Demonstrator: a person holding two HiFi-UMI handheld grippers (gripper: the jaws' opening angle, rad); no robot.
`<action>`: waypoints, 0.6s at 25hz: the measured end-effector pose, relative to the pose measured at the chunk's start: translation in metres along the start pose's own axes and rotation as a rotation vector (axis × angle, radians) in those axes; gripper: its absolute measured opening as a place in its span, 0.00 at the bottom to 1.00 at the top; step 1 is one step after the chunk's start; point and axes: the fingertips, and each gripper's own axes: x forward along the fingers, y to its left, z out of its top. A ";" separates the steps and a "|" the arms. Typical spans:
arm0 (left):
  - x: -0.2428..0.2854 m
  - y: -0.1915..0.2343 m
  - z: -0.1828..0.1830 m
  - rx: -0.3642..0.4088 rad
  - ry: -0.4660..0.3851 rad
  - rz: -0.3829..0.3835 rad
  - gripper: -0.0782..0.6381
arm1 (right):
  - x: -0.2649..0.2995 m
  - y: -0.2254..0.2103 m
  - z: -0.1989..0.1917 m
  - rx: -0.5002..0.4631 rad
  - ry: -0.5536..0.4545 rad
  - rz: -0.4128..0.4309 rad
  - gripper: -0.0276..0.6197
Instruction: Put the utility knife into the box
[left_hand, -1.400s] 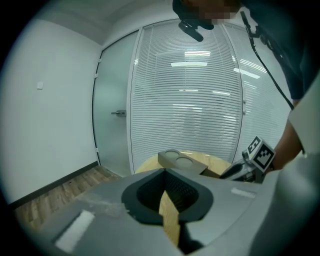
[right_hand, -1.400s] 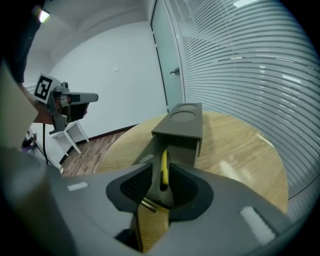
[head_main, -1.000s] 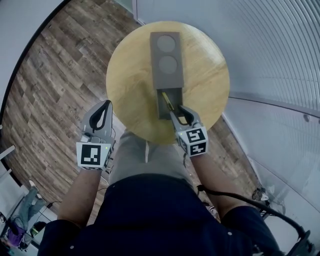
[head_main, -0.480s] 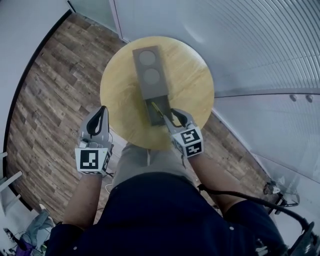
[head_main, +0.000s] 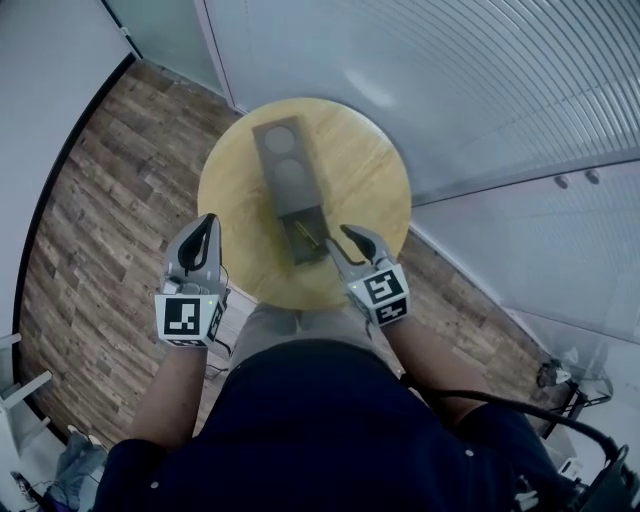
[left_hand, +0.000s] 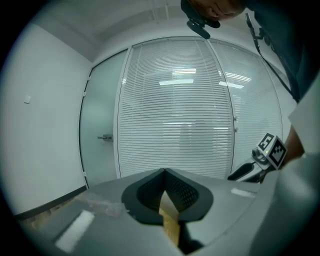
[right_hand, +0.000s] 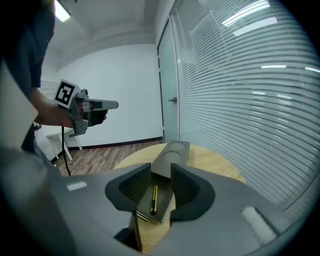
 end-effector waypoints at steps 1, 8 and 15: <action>0.003 -0.002 0.004 0.003 -0.008 -0.006 0.11 | -0.004 -0.002 0.004 -0.002 -0.008 -0.006 0.25; 0.016 -0.022 0.032 0.040 -0.044 -0.045 0.11 | -0.039 -0.026 0.037 0.032 -0.089 -0.065 0.25; 0.012 -0.024 0.054 0.065 -0.059 -0.042 0.11 | -0.071 -0.037 0.064 -0.007 -0.176 -0.118 0.25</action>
